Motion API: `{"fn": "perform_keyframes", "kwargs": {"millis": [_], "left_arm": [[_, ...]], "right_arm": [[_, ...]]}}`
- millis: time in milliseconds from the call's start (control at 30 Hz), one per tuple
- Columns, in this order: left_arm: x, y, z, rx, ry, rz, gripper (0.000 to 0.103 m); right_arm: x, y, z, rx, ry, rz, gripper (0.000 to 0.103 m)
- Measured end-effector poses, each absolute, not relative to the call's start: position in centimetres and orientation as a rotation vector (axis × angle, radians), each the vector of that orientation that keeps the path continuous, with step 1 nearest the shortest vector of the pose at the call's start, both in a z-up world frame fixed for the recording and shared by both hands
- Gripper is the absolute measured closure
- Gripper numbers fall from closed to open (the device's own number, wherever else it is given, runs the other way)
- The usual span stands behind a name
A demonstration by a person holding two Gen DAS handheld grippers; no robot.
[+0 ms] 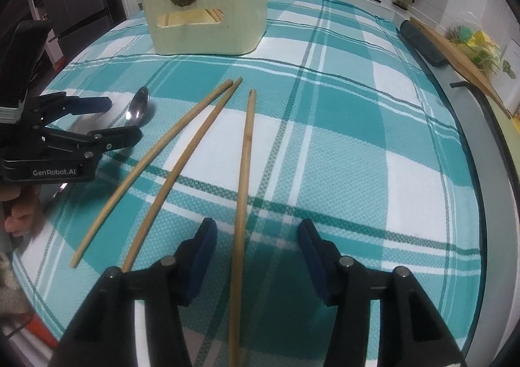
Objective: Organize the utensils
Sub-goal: 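Grasp the small metal spoon with left tool while right tool grasps a chopstick, then carry the held spoon and chopstick above the holder box and lower them in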
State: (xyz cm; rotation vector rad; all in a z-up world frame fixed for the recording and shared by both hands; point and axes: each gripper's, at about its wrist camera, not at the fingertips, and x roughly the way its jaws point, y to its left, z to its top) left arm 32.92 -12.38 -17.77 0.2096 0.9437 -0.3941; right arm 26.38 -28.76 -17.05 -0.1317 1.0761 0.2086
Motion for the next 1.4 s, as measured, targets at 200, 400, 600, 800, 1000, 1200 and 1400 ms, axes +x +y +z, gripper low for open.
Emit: {"fn": "perform_keyframes", "kwargs": {"millis": [200, 400, 600, 800, 1000, 1200, 1400], "left_arm": [[33.6, -13.3, -17.6, 0.201, 0.932, -0.452, 0.067], [33.2, -12.4, -16.4, 0.165, 0.91, -0.446, 0.067], [32.0, -11.4, -13.7, 0.151, 0.85, -0.427, 0.067], [30.5, -11.4, -11.7, 0.183, 0.801, -0.402, 0.067], [29.2, -11.3, -10.4, 0.211, 0.765, -0.398, 0.067], [28.2, -11.0, -9.0, 0.206, 0.743, -0.409, 0.067], [27.4, -10.1, -7.4, 0.158, 0.729, -0.43, 0.067]], "right_arm": [[31.1, -26.8, -17.1, -0.156, 1.057, 0.275, 0.062], [34.3, -26.0, -16.8, -0.085, 1.089, 0.29, 0.096], [32.6, -27.8, -14.2, 0.035, 1.026, 0.271, 0.096], [30.4, -28.9, -11.6, 0.068, 0.972, 0.255, 0.096], [28.6, -29.4, -9.6, 0.086, 0.93, 0.25, 0.096], [27.1, -29.3, -7.4, 0.094, 0.901, 0.264, 0.096], [25.9, -28.8, -5.3, 0.094, 0.868, 0.28, 0.096]]}}
